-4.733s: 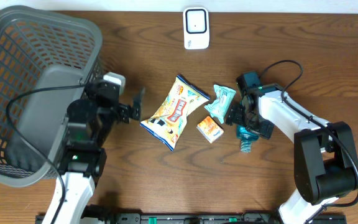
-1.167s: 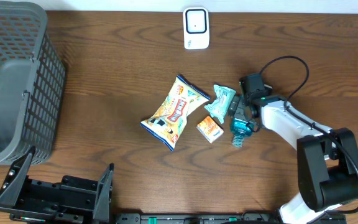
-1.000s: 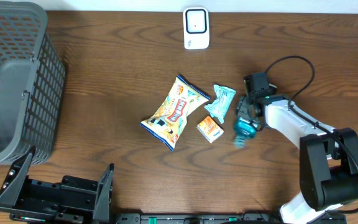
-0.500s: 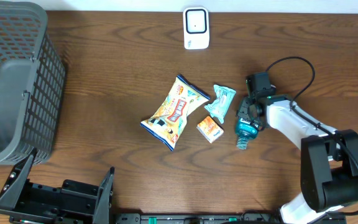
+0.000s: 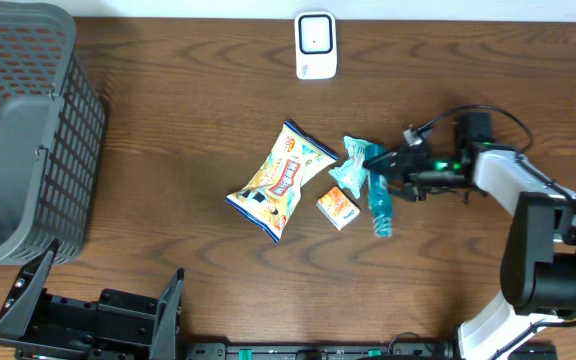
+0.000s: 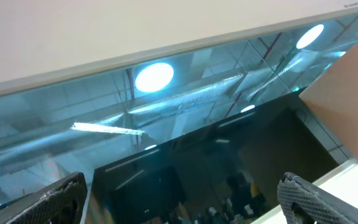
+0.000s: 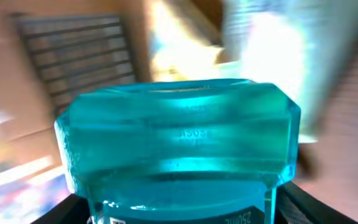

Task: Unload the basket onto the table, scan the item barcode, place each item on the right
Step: 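Lift the mouthwash bottle with the right gripper and turn it upright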

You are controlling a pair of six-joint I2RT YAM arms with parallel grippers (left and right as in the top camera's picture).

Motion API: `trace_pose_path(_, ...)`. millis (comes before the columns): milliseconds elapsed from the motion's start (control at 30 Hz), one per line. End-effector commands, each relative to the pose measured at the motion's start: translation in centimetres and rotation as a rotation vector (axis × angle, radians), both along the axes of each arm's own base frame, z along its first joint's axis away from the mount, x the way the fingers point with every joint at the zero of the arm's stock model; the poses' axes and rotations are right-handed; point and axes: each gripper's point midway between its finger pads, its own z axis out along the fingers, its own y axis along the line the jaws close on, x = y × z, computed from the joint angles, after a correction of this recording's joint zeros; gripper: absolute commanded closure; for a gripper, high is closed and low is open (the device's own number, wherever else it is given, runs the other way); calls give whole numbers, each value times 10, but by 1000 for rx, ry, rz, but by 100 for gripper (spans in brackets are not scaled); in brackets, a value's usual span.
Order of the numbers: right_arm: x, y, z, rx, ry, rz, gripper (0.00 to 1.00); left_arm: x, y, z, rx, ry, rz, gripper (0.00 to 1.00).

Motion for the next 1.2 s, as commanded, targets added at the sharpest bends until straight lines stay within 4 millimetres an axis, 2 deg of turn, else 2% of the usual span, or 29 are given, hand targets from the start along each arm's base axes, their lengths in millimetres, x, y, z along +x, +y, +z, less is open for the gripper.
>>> trace_pose_path(0, -3, 6, 65, 314, -143, 58, 59, -14, -2, 7, 9, -42, -1, 2)
trace_pose_path(100, -4, 9, 66, 314, -148, 66, 55, -14, -2, 7, 9, -41, -1, 3)
trace_pose_path(333, -9, 18, 70, 319, -118, 87, 54, -7, -1, 3, 4, -2, -1, 2)
trace_pose_path(467, -13, 21, 86, 314, -161, 105, 55, -4, -1, 1, 3, 15, -1, 2)
trace_pose_path(633, -17, 24, 134, 290, -387, 150, 54, -4, -1, 1, 3, 15, -1, 2)
trace_pose_path(800, -41, 33, 205, 258, -733, 233, 53, -4, -1, 1, 3, 15, -1, 2)
trace_pose_path(900, -70, 42, 250, 243, -964, 296, 53, -4, -1, 0, 3, 15, -1, 2)
trace_pose_path(1000, -106, 50, 292, 236, -1178, 355, 55, -3, -1, 0, 2, 19, -1, 2)
trace_pose_path(1167, -165, 52, 339, 223, -1445, 410, 54, -3, -1, 0, 2, 18, -1, 2)
